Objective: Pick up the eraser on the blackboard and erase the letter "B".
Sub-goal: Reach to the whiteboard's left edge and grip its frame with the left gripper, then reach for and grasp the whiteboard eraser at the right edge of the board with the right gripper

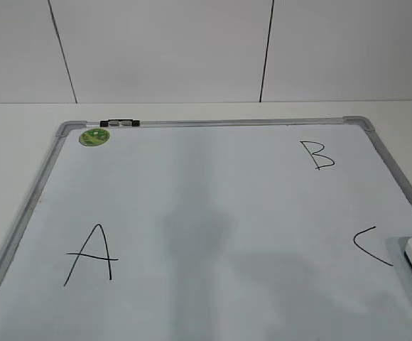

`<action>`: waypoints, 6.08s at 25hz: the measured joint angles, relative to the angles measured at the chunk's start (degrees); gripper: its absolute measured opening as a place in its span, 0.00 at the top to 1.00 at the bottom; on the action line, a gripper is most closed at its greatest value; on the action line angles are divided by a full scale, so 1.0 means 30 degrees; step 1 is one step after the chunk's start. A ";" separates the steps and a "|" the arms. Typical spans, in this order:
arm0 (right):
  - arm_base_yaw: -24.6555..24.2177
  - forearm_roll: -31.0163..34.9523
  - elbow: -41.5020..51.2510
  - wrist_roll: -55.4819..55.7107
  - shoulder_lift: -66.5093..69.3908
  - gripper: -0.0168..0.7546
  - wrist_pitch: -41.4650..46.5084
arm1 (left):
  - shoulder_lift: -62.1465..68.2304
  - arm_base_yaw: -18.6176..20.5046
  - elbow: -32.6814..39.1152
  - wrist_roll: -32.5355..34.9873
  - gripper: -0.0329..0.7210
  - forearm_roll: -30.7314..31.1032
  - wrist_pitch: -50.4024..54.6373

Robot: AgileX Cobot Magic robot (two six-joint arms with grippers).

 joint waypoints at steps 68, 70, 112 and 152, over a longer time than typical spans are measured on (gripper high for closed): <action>-0.0033 0.0685 -0.6342 0.0155 2.4482 0.22 -0.1078 | 3.4032 -0.0188 -1.5031 -0.0586 0.65 -0.1069 -0.0844; -0.0033 0.0685 -0.6736 0.0155 2.4847 0.22 -0.1149 | 3.4355 -0.0188 -1.5031 -0.0586 0.65 -0.1001 -0.1191; -0.3224 0.4550 -0.7210 -0.2246 2.6313 0.22 -0.1253 | 3.8303 -0.0602 -1.5569 -0.0586 0.83 -0.1147 -0.2759; -0.1749 0.1590 -0.7210 -0.0889 2.9559 0.10 -0.2589 | 3.8303 -0.0645 -1.5600 -0.1121 0.93 -0.1315 -0.2672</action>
